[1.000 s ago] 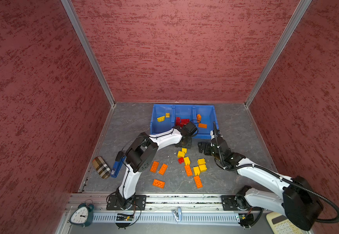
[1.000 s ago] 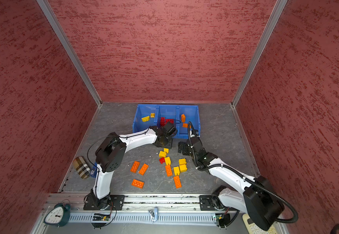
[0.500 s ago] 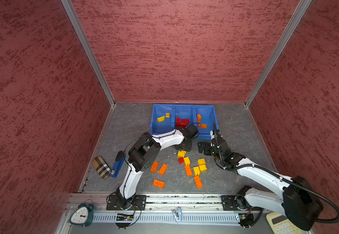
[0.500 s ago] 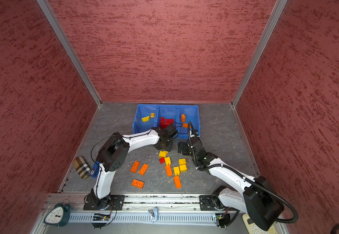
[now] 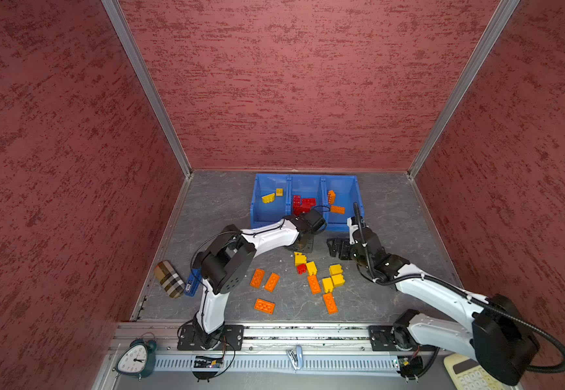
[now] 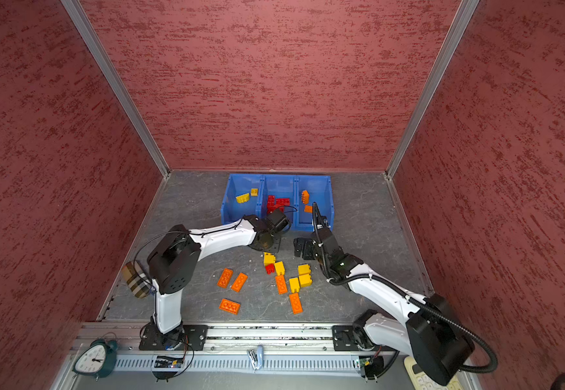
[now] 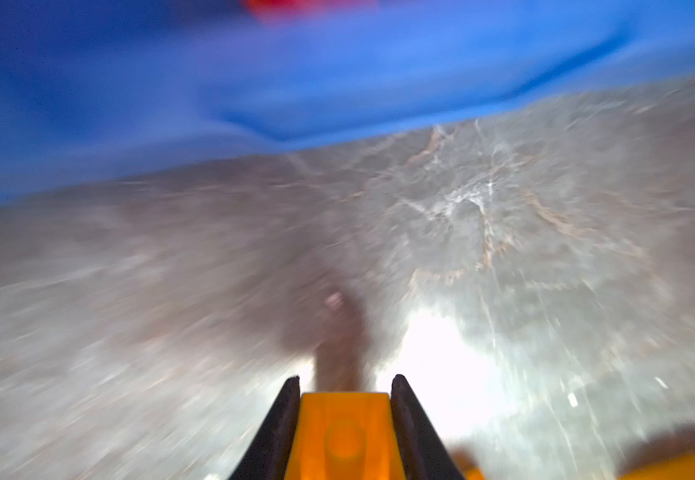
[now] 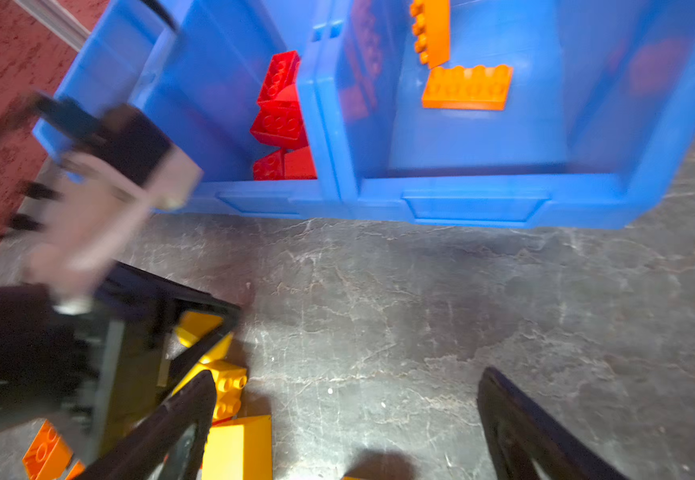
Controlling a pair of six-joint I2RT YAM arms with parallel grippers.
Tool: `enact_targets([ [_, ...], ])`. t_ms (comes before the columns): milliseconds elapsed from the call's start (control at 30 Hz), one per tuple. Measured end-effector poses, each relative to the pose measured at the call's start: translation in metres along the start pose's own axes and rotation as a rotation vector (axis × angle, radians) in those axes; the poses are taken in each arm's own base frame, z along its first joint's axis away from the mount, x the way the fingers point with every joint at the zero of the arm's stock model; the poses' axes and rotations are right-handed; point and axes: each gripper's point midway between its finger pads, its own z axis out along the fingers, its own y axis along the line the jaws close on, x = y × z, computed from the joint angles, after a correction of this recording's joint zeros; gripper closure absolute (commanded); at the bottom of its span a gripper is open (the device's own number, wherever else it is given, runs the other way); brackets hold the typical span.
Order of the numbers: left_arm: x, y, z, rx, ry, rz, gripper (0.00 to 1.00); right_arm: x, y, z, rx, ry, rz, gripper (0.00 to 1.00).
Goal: Sort the legos into containers by color
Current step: 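Carry the yellow brick with the left gripper into the compartment nearest it and release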
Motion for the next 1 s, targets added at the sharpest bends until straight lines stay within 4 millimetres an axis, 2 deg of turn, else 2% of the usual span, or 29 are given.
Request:
enact_targets([
  [167, -0.058, 0.026, -0.074, 0.014, -0.288, -0.055, 0.71, -0.001, 0.007, 0.005, -0.026, 0.018, -0.039, 0.01],
  [233, -0.083, 0.047, -0.090, 0.000, -0.370, -0.106, 0.71, -0.004, 0.011, 0.006, -0.038, 0.017, -0.049, 0.01],
  [267, -0.095, 0.061, -0.092, -0.017, -0.397, -0.136, 0.71, -0.006, 0.014, 0.006, -0.046, 0.014, -0.054, 0.01],
  [333, -0.114, 0.091, -0.086, -0.062, -0.418, -0.196, 0.71, -0.010, 0.018, 0.007, -0.060, 0.007, -0.059, 0.01],
  [400, -0.128, 0.116, -0.070, -0.104, -0.410, -0.245, 0.70, -0.010, 0.018, 0.007, -0.062, 0.007, -0.061, 0.01],
  [500, -0.144, 0.139, -0.041, -0.148, -0.381, -0.291, 0.70, -0.010, 0.018, 0.007, -0.061, 0.008, -0.060, 0.01],
  [633, -0.155, 0.141, -0.007, -0.169, -0.343, -0.295, 0.69, -0.009, 0.018, 0.004, -0.063, 0.004, -0.058, 0.01],
  [767, -0.158, 0.135, 0.008, -0.169, -0.326, -0.300, 0.63, -0.006, 0.015, 0.001, -0.061, 0.004, -0.051, 0.01],
  [1000, -0.160, 0.129, 0.009, -0.158, -0.324, -0.309, 0.24, 0.001, 0.009, 0.001, -0.041, 0.026, -0.042, 0.01],
])
